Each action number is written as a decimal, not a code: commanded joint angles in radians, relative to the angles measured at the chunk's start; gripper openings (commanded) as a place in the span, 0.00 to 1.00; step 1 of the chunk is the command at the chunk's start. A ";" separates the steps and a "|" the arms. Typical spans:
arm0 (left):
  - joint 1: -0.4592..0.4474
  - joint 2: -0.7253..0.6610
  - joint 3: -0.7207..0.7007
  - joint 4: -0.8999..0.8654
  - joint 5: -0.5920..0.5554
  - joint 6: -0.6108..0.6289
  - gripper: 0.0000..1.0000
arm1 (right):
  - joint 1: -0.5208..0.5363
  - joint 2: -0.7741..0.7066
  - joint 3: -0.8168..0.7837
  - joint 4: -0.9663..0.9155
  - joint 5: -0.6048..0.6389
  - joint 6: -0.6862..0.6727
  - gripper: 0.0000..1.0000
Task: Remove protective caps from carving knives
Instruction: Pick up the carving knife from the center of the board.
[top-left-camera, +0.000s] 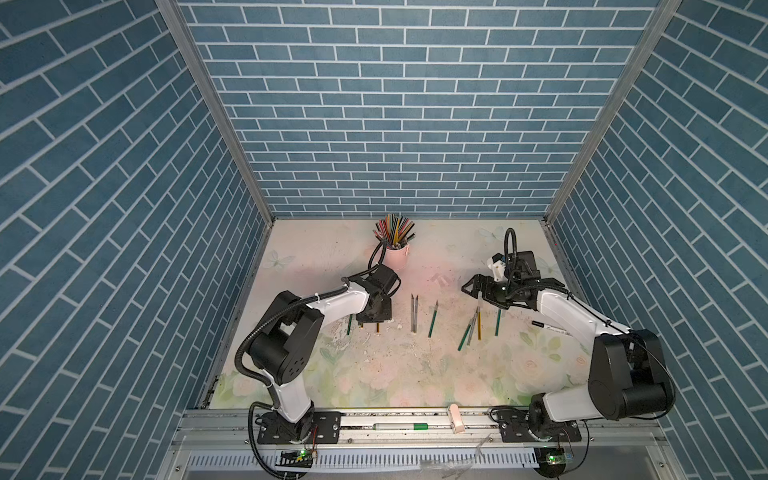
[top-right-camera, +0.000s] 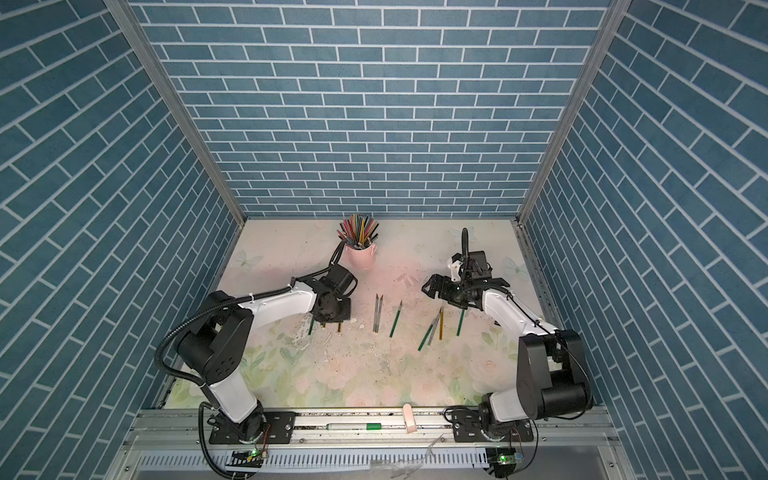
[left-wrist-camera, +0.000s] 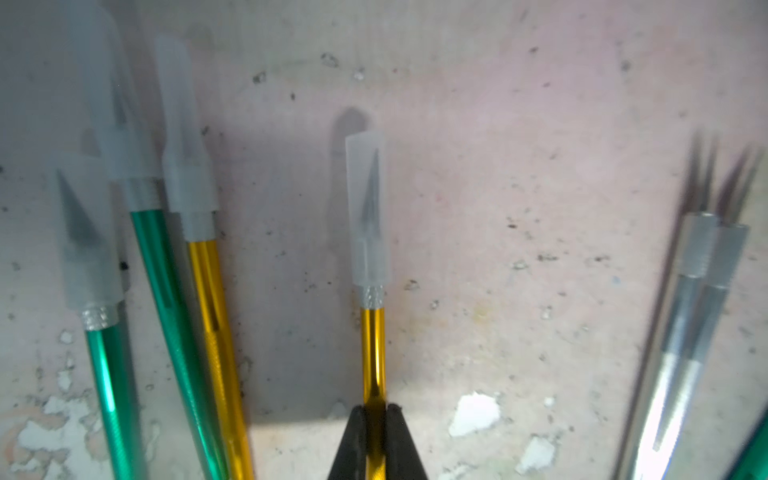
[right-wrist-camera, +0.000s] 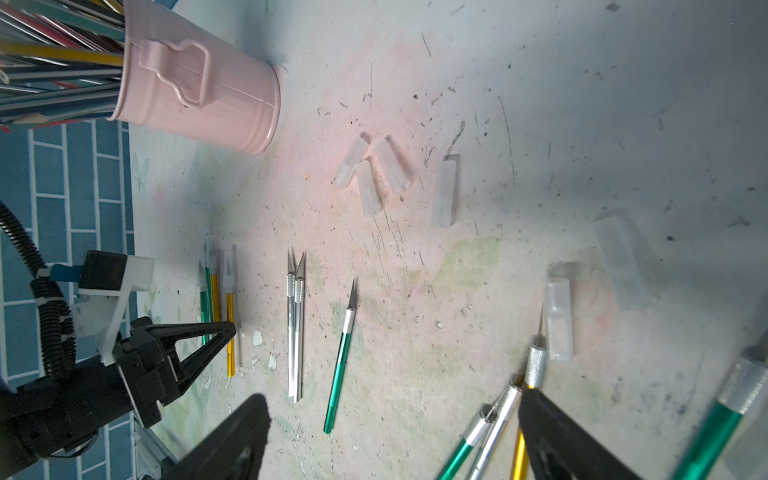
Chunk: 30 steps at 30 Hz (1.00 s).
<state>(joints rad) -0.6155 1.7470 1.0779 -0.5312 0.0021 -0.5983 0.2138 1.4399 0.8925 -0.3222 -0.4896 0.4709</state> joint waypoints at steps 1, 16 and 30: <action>-0.036 -0.048 0.077 -0.035 0.037 -0.002 0.11 | 0.001 0.000 0.046 -0.013 -0.033 0.006 0.94; -0.105 -0.038 0.148 0.147 0.257 -0.014 0.11 | 0.058 0.065 0.176 0.016 -0.122 0.049 0.90; -0.166 0.022 0.208 0.189 0.274 -0.058 0.12 | 0.187 0.180 0.230 0.102 -0.145 0.118 0.88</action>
<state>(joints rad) -0.7689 1.7523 1.2526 -0.3569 0.2783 -0.6434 0.3866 1.5990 1.1007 -0.2447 -0.6155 0.5545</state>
